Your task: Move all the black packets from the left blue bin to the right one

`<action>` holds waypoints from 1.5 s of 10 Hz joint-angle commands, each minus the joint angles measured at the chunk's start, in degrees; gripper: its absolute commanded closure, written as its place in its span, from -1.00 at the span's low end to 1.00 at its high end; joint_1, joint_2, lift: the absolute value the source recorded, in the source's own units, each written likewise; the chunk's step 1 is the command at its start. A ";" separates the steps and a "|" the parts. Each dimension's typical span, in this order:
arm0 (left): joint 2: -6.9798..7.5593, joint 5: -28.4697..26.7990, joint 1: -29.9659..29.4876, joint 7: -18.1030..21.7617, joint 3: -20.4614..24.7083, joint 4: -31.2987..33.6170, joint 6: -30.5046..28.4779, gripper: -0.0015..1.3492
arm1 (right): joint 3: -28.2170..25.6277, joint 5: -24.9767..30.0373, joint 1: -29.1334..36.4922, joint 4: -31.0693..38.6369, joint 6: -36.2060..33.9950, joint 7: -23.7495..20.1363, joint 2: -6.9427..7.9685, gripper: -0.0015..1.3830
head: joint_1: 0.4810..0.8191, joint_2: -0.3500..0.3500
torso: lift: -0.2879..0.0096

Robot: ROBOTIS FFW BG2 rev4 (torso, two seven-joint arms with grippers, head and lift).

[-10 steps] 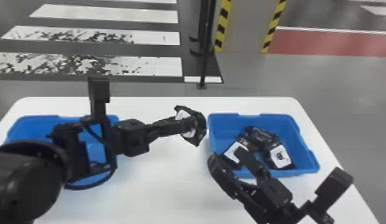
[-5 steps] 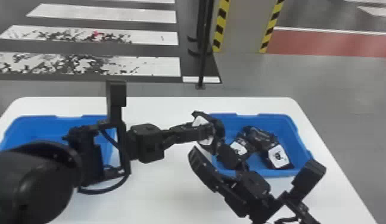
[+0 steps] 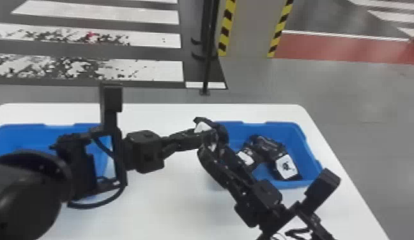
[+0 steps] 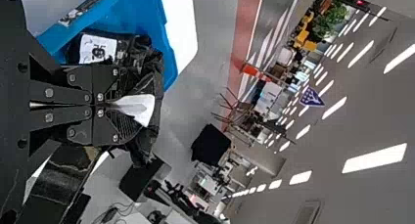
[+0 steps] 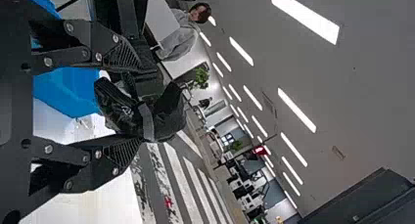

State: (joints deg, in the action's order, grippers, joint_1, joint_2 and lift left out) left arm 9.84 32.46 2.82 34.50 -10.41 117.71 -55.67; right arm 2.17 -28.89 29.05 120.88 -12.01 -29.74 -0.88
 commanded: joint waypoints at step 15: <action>-0.61 4.21 -19.70 -2.33 16.70 19.05 0.55 -0.80 | -11.88 6.38 -11.05 -17.31 1.19 1.17 -1.76 0.84 | 0.27 -0.41 | -0.01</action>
State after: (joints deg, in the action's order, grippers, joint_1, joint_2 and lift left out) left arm 9.31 36.30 -15.63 32.16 5.80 136.31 -55.78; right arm -8.16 -24.10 20.41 106.76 -10.82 -28.61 -2.22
